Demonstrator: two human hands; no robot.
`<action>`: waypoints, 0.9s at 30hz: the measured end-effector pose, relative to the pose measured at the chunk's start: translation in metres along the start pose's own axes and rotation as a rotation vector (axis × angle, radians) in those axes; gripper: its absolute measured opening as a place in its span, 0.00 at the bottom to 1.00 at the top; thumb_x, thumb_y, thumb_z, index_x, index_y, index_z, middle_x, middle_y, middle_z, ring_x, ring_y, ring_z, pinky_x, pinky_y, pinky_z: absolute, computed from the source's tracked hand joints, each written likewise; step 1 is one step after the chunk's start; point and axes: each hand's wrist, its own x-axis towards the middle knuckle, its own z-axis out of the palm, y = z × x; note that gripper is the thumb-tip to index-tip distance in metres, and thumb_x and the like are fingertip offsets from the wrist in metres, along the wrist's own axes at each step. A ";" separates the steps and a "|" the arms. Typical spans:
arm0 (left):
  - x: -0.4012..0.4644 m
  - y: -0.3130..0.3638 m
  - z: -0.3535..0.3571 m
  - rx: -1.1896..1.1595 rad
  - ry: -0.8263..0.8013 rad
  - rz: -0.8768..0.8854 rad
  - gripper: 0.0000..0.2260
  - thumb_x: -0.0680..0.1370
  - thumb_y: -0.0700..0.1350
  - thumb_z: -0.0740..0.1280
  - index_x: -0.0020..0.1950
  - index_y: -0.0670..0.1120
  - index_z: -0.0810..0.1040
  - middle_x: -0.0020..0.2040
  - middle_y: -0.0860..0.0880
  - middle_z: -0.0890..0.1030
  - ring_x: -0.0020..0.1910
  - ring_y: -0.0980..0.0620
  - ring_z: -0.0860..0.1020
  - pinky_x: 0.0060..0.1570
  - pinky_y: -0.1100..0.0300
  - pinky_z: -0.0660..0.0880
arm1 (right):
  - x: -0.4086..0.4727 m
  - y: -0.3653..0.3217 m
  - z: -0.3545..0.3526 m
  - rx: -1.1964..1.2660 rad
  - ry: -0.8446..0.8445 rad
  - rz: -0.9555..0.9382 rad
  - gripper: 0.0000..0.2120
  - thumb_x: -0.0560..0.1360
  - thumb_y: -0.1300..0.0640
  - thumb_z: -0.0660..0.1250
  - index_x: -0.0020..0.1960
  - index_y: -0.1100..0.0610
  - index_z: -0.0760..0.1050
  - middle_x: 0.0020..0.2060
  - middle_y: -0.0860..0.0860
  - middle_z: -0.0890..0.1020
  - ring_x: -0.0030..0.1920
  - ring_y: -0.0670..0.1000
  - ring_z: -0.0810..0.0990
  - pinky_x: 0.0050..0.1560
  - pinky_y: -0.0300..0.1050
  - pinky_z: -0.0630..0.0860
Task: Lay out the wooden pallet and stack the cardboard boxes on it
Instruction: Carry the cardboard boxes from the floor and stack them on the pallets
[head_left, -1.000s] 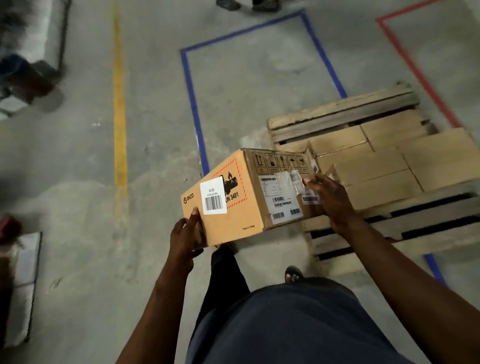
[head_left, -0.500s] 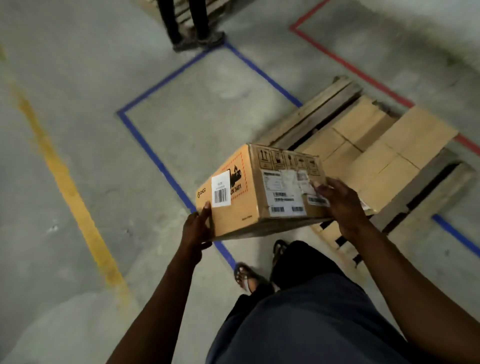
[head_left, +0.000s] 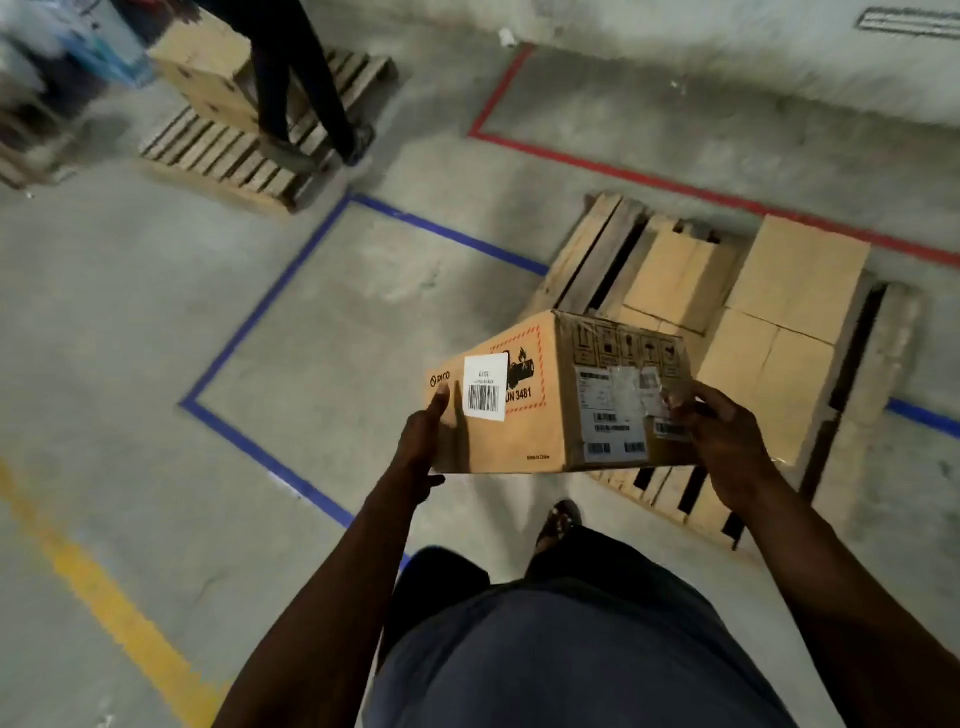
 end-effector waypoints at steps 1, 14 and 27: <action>0.006 0.017 0.004 0.005 -0.027 -0.009 0.36 0.78 0.72 0.63 0.79 0.52 0.66 0.74 0.44 0.71 0.68 0.38 0.71 0.66 0.39 0.68 | 0.009 -0.004 0.001 -0.006 0.016 0.004 0.15 0.79 0.67 0.69 0.56 0.48 0.83 0.45 0.46 0.88 0.50 0.54 0.85 0.45 0.47 0.84; 0.202 0.196 0.091 0.326 -0.267 0.069 0.48 0.60 0.82 0.71 0.64 0.45 0.82 0.58 0.42 0.85 0.55 0.37 0.83 0.57 0.35 0.80 | 0.093 0.000 0.054 0.032 0.364 0.156 0.20 0.81 0.65 0.68 0.70 0.49 0.78 0.54 0.56 0.85 0.45 0.55 0.81 0.39 0.46 0.76; 0.401 0.235 0.270 0.517 -0.560 0.068 0.26 0.80 0.47 0.70 0.74 0.54 0.62 0.65 0.46 0.74 0.57 0.47 0.75 0.53 0.43 0.79 | 0.245 0.119 0.108 0.584 0.757 0.451 0.38 0.82 0.70 0.63 0.80 0.35 0.60 0.75 0.52 0.73 0.68 0.60 0.78 0.69 0.68 0.72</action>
